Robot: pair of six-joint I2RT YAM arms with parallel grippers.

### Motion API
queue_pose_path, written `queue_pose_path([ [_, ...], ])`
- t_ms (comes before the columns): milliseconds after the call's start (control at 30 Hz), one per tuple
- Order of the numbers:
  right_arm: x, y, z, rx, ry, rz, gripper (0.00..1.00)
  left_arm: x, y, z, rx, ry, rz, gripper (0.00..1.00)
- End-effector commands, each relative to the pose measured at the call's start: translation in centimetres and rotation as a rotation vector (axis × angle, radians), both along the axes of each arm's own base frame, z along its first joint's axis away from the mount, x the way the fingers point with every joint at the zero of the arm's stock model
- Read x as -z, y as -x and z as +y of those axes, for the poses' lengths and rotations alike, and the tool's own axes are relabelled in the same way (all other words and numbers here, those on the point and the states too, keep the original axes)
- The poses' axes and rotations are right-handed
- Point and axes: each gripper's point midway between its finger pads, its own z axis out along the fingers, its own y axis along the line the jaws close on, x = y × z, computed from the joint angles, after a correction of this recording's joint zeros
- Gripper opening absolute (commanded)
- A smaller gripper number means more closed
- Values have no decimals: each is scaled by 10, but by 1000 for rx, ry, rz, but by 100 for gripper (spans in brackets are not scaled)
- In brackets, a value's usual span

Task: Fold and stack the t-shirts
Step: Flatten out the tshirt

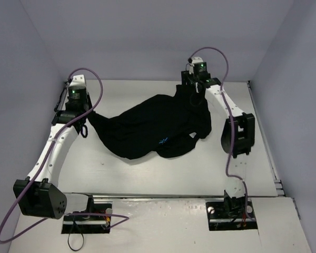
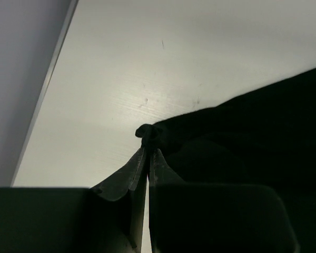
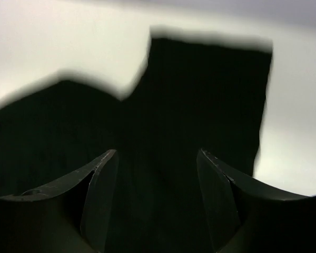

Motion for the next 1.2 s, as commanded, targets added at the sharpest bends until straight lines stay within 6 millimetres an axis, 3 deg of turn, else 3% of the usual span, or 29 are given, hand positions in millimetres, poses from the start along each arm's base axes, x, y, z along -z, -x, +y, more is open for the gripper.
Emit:
queue_pose_path([
  [0, -61, 66, -19, 152, -91, -86, 59, -40, -24, 2, -11, -17, -141, 0],
  [67, -42, 107, -26, 197, -94, -36, 59, -24, -30, 0, -10, -12, -110, 0],
  [233, 48, 187, -40, 301, -115, 176, 58, 0, -41, -8, 15, 17, -56, 0],
  [333, 74, 205, -42, 360, -152, 219, 57, 10, -45, -14, 29, 45, -39, 0],
  [467, 101, 208, -41, 397, -168, 258, 57, 23, -48, -19, 38, 65, -12, 0],
  [633, 133, 194, -57, 481, -62, 286, 56, 36, -48, -18, 20, 76, 12, 0],
  [833, 136, 138, -94, 619, -42, 244, 54, 43, -51, -20, 14, 90, 31, 0],
  [1033, 99, 62, -152, 720, 48, 120, 54, 43, -58, -23, -1, 119, 37, 0],
  [1167, 59, 27, -157, 658, 81, 36, 54, 39, -68, -28, -1, 160, 23, 0],
])
